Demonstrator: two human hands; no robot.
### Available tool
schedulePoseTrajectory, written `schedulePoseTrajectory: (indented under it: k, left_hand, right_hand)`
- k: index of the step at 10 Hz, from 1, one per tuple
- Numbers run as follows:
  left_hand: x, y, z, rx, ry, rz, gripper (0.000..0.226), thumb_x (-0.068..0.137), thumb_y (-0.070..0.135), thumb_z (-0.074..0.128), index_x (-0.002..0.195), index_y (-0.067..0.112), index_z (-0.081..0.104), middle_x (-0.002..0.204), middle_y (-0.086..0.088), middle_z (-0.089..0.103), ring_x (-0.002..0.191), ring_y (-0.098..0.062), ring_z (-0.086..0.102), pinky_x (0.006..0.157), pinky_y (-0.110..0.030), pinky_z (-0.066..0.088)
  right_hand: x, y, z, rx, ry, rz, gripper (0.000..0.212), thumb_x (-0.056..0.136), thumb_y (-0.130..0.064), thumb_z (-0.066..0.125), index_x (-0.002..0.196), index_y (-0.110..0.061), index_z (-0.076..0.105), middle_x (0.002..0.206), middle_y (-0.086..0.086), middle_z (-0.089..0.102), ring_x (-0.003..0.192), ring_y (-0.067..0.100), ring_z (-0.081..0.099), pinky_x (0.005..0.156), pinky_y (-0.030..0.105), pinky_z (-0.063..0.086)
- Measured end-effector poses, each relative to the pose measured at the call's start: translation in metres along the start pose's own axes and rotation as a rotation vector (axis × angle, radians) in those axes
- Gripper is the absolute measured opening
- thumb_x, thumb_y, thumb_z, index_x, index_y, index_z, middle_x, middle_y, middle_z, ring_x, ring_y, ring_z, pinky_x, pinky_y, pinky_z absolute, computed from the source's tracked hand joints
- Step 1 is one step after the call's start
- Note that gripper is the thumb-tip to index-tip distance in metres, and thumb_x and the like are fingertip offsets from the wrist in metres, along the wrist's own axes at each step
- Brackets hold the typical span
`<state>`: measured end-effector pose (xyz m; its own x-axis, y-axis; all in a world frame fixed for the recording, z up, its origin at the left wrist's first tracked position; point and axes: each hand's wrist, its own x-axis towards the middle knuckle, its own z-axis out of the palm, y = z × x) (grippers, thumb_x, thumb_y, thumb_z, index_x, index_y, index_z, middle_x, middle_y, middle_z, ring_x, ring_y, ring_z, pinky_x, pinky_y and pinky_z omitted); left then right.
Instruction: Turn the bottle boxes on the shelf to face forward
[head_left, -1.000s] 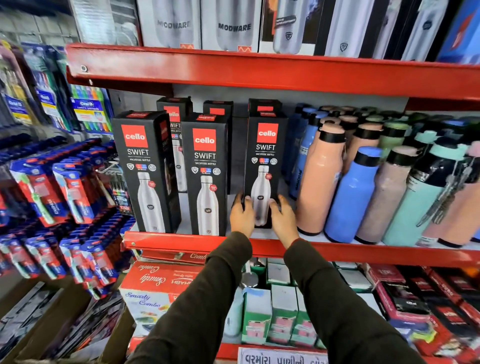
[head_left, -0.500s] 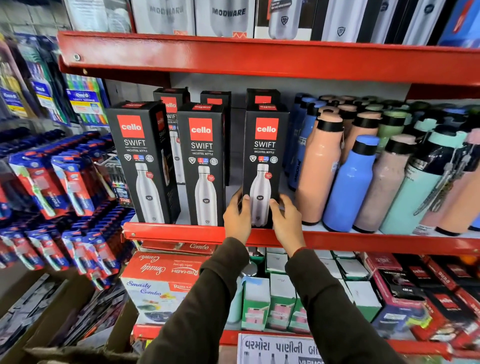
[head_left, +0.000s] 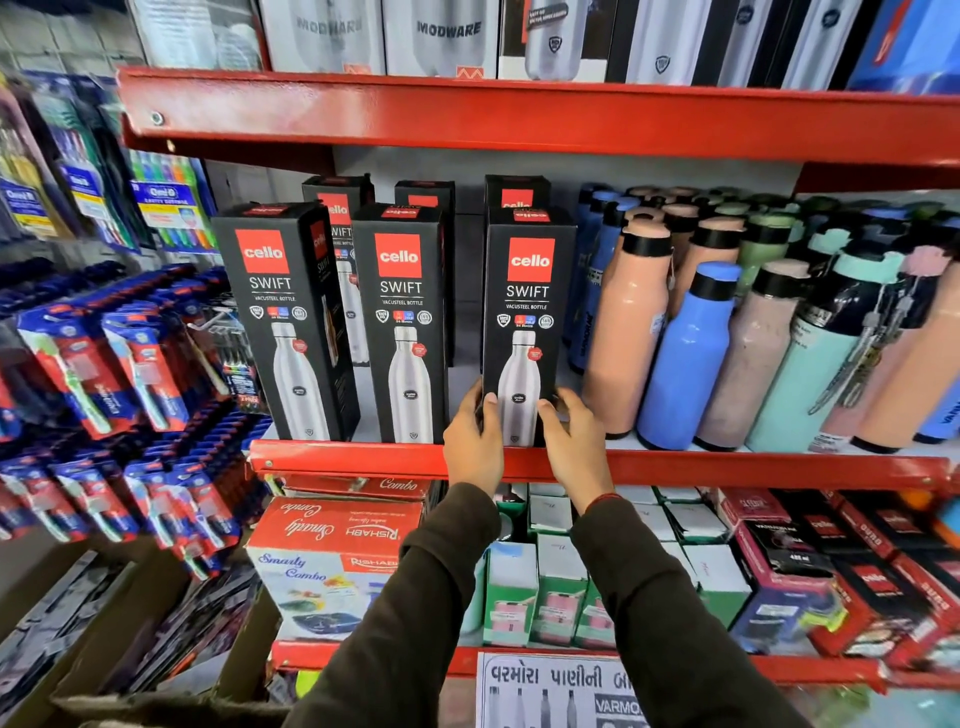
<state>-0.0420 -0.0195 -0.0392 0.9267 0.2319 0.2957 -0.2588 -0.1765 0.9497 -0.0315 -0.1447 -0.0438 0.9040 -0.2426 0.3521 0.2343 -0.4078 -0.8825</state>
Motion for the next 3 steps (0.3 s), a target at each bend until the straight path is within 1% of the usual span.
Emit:
schedulePoseTrajectory:
  k: [1, 2, 3]
  left_hand:
    - [0.001, -0.001, 0.001, -0.002, -0.001, 0.000, 0.042, 0.104, 0.032, 0.044, 0.142, 0.017, 0.050, 0.134, -0.005, 0.064, 0.118, -0.011, 0.058, 0.099, -0.022, 0.041]
    - [-0.002, 0.005, -0.003, -0.009, -0.021, -0.025, 0.042, 0.104, 0.031, 0.044, 0.143, 0.016, 0.048, 0.139, -0.006, 0.061, 0.128, -0.018, 0.056, 0.105, -0.025, 0.041]
    - [-0.005, 0.009, -0.003, -0.010, 0.050, 0.018, 0.046, 0.103, 0.031, 0.045, 0.146, 0.015, 0.043, 0.146, -0.005, 0.051, 0.136, -0.019, 0.048, 0.117, -0.038, 0.038]
  right_hand:
    - [0.000, 0.001, -0.001, -0.003, -0.007, -0.002, 0.034, 0.096, -0.037, 0.051, 0.127, -0.023, 0.058, 0.113, -0.004, 0.067, 0.098, 0.010, 0.063, 0.081, 0.017, 0.042]
    - [-0.005, -0.004, -0.001, -0.007, -0.028, 0.013, 0.034, 0.097, -0.035, 0.052, 0.127, -0.019, 0.059, 0.117, 0.000, 0.067, 0.107, 0.013, 0.063, 0.084, 0.018, 0.042]
    - [-0.008, -0.009, -0.010, 0.011, 0.026, 0.015, 0.033, 0.098, -0.026, 0.053, 0.129, -0.014, 0.059, 0.124, 0.004, 0.065, 0.106, 0.012, 0.061, 0.083, 0.010, 0.041]
